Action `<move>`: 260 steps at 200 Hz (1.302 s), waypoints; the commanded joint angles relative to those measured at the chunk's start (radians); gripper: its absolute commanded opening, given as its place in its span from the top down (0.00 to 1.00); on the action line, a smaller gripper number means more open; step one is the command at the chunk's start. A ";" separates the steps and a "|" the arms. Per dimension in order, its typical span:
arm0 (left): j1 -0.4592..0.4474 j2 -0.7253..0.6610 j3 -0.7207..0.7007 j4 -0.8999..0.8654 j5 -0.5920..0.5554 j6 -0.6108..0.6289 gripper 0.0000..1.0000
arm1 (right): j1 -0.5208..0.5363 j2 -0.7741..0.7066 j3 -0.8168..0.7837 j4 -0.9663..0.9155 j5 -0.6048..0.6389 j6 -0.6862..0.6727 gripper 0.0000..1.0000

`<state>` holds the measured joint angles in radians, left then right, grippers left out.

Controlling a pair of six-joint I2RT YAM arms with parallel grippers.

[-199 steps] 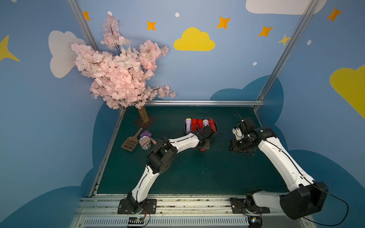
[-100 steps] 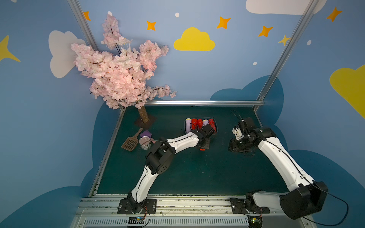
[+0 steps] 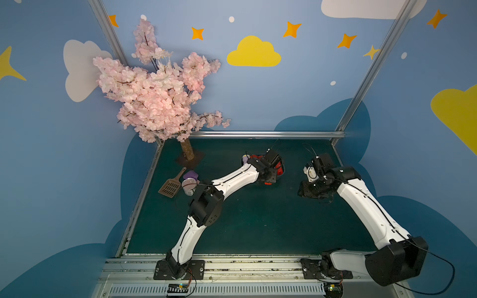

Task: Put the flashlights into the storage boxes
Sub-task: Pick up the flashlight from the center of the board, then place the flashlight at the storage box.

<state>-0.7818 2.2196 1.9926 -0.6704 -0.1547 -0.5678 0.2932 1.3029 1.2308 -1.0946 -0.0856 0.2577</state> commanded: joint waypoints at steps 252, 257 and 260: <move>0.154 0.326 0.473 -0.118 0.239 -0.020 0.55 | -0.014 0.123 0.099 0.006 0.005 0.022 0.49; 0.153 0.328 0.475 -0.118 0.239 -0.022 0.54 | -0.017 0.122 0.097 0.006 0.007 0.019 0.49; 0.153 0.329 0.476 -0.118 0.239 -0.024 0.53 | -0.017 0.120 0.095 0.005 0.007 0.018 0.49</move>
<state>-0.6266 2.5156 2.4454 -0.8005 0.0765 -0.5781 0.2829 1.4391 1.3106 -1.0580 -0.0895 0.2958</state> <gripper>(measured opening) 0.451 0.505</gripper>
